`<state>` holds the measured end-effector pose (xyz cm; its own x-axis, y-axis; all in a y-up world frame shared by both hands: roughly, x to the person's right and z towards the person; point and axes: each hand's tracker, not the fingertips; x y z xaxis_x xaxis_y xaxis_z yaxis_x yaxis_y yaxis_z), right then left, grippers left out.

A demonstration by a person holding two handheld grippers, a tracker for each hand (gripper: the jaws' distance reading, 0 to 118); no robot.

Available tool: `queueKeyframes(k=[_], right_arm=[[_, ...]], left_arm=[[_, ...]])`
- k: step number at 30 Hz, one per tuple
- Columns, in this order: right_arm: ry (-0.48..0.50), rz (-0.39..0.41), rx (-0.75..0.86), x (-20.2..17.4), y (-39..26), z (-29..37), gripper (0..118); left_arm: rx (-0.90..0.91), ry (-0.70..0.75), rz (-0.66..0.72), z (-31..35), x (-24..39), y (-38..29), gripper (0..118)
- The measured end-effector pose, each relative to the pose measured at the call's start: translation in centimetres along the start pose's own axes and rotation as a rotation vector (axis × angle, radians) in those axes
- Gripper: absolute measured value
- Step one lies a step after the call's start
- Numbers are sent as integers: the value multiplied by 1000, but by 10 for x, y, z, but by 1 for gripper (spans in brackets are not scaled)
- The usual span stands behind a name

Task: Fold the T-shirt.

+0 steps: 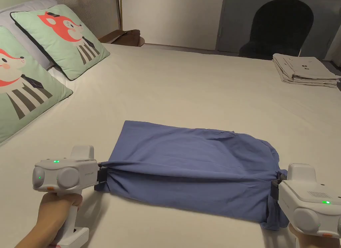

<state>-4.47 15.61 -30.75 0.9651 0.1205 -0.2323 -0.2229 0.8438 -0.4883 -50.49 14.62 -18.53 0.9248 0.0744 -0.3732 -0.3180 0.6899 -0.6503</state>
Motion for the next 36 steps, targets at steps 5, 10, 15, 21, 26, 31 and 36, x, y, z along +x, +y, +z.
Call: queueKeyframes(k=[5, 10, 15, 21, 26, 31, 36], right_arm=[[-3, -5, -86, 0, 5, -54, 3], [-15, 7, -178, -5, -4, -94, 3], [-13, -3, -196, -3, -13, -97, 3], [-3, -65, -132, 2, 11, -65, 62], [50, -100, 83, 2, 39, 1, 107], [35, -113, 291, -3, 54, 76, 107], [-9, -74, 434, -15, 54, 126, 100]], left_arm=[[-56, -2, -6, -43, 6, 19, 5], [-144, 33, -37, -77, 14, 23, 5], [-152, 38, -15, -82, 13, 15, 5], [-106, 6, 94, -58, 12, 28, 81], [126, -120, 144, 10, 28, 43, 101], [422, -151, 85, 86, 55, 45, 101], [625, -82, 8, 130, 74, 32, 101]])
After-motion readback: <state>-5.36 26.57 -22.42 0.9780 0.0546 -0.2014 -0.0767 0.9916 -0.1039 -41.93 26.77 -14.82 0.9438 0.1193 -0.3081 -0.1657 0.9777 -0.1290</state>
